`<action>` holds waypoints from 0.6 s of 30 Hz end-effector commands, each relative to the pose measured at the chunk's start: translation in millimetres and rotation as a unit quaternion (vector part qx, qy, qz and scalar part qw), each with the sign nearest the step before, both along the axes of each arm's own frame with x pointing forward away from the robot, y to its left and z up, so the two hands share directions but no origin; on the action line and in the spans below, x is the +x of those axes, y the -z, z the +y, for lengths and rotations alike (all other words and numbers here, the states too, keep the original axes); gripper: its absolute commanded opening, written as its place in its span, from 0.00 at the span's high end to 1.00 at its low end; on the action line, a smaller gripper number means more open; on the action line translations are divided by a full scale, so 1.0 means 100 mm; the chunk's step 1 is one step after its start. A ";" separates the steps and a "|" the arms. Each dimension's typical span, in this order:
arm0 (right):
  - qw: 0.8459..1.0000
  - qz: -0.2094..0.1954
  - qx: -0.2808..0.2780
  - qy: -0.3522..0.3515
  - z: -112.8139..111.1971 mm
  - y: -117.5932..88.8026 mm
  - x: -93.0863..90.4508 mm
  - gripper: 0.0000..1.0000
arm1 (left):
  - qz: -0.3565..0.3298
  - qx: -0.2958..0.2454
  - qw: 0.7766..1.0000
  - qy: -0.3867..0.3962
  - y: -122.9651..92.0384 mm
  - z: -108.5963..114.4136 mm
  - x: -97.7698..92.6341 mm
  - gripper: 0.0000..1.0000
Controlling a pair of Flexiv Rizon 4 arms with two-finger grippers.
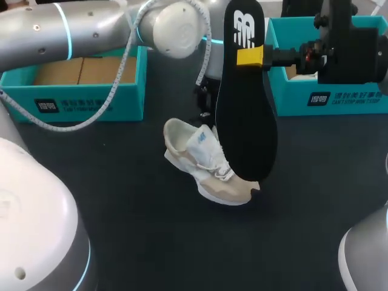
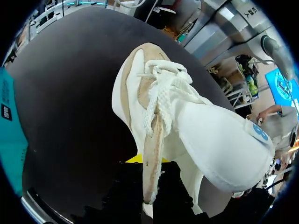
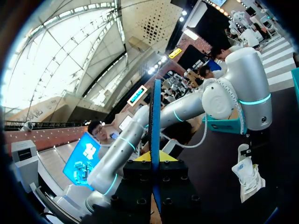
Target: Take the shoe out of the shoebox, open the shoe tongue, remove and reinsert the insole, then place the shoe into the shoebox
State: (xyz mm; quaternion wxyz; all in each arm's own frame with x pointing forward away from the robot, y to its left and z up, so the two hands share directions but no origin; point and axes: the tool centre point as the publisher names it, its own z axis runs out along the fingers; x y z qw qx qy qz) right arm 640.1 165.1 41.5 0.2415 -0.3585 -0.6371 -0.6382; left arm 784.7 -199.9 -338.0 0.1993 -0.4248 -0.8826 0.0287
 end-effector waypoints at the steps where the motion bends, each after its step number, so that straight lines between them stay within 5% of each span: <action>1: 1.000 0.001 -0.001 0.000 0.04 0.00 0.02 1.00 | 0.053 0.034 0.995 0.079 0.00 -0.04 0.05 1.00; 5: 1.000 0.001 -0.001 0.000 0.04 0.00 0.02 1.00 | 0.053 0.034 0.995 0.079 0.00 -0.04 0.05 1.00; 9: 1.000 0.001 -0.001 0.000 0.04 0.00 0.02 1.00 | 0.083 0.056 0.969 0.227 -0.01 -0.02 -0.01 1.00; 18: 1.000 0.001 -0.001 0.000 0.04 0.00 0.02 1.00 | 0.027 0.075 0.935 0.344 -0.04 0.09 0.00 1.00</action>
